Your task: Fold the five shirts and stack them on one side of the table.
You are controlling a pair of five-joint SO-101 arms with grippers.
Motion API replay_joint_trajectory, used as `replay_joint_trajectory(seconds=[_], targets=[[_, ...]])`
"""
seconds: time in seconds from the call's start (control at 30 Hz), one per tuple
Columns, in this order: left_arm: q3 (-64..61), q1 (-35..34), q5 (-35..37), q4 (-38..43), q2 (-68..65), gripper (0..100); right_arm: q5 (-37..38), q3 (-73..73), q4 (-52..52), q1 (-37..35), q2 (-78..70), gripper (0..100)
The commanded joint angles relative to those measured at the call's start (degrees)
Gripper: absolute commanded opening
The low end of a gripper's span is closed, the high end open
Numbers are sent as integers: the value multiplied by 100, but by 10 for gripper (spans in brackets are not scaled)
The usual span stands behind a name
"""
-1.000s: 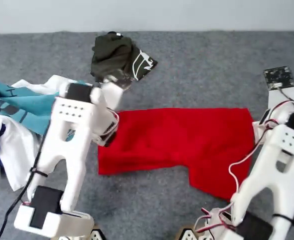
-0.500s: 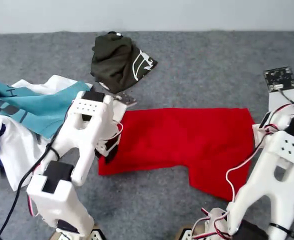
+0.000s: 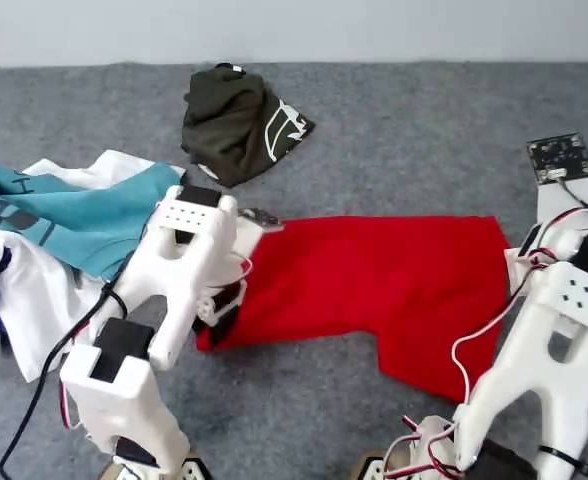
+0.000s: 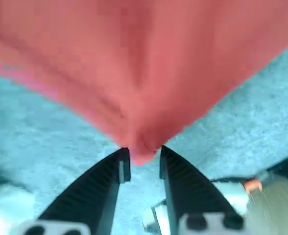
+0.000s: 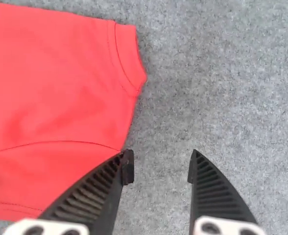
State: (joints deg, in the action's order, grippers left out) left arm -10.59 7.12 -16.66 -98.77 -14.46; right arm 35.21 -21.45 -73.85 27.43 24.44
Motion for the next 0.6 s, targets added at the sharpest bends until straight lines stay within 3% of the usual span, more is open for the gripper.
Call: replay_joint_trajectory(seconds=[0.0,0.13,0.57], targets=[[980,-703,26,9,703,105,44,220,-48,40,233,191],[1455,-1046,290,492,765,109,18,220,-48,31,233,191],[2246,-835,316,1020,-1099,109,35,220,-48,40,233,191]])
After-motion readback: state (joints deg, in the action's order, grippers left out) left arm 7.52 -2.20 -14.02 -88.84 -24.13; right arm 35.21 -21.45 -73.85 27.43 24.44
